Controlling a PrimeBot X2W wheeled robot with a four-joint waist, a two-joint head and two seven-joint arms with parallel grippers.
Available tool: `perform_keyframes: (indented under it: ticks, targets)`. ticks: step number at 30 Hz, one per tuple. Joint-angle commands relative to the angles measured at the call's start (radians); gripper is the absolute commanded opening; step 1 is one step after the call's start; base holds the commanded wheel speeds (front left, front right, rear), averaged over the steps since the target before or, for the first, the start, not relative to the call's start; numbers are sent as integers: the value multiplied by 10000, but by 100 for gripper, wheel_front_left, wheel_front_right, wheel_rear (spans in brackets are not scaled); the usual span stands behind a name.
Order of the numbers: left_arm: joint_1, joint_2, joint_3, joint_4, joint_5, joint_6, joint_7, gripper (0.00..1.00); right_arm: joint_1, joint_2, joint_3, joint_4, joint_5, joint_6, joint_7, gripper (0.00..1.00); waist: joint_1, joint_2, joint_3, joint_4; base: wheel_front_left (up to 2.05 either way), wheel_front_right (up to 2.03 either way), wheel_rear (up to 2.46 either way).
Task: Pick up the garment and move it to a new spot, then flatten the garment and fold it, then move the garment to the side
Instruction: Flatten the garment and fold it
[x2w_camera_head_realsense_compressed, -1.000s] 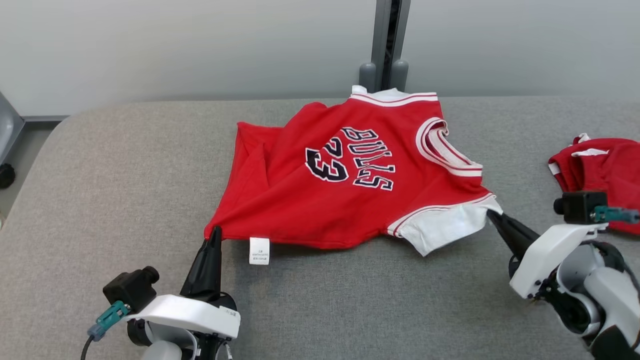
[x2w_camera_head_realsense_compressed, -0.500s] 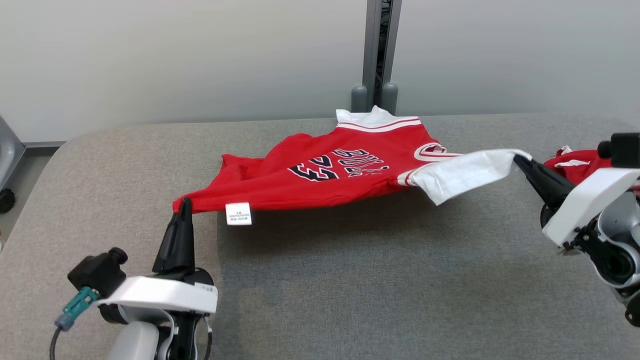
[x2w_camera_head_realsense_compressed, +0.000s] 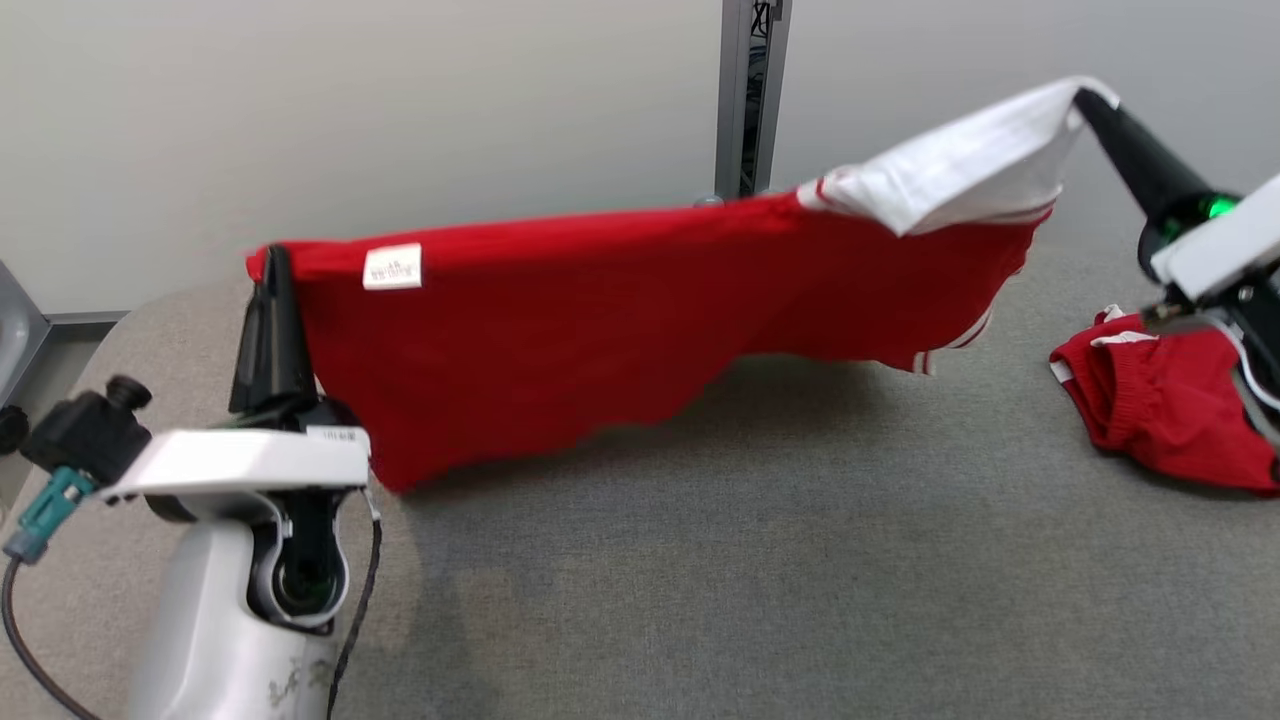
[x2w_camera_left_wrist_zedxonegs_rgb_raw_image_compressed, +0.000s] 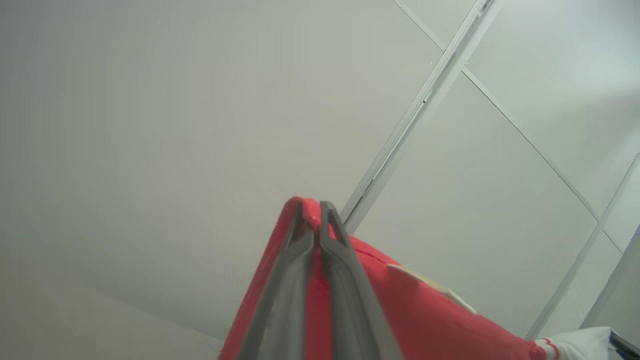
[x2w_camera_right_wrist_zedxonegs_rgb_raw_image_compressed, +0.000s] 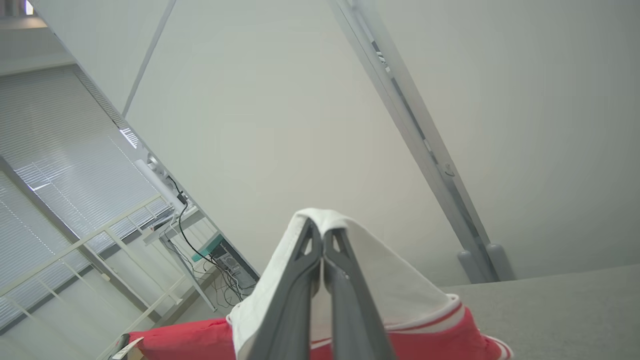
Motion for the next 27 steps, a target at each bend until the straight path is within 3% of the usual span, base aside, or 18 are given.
perform_keyframes:
  ticks: [1, 16, 27]
  targets:
    - [-321, 47, 68, 61, -13, 72, -13, 0, -304, 49, -90, 78, 66, 7, -44, 0, 0, -1, -27, -14, 0, 0, 0]
    - [-3683, 343, -351, 1030, 671, 304, 309, 0, -3927, 1122, -205, 2259, -899, 7, 10, 0, 0, -1, -303, 28, 0, 0, 0]
    - [-4521, 542, -566, 1465, 695, 461, 972, 0, -5623, 1696, -350, 4392, -1484, 7, -21, 0, 0, -1, -5, 29, 0, 0, 0]
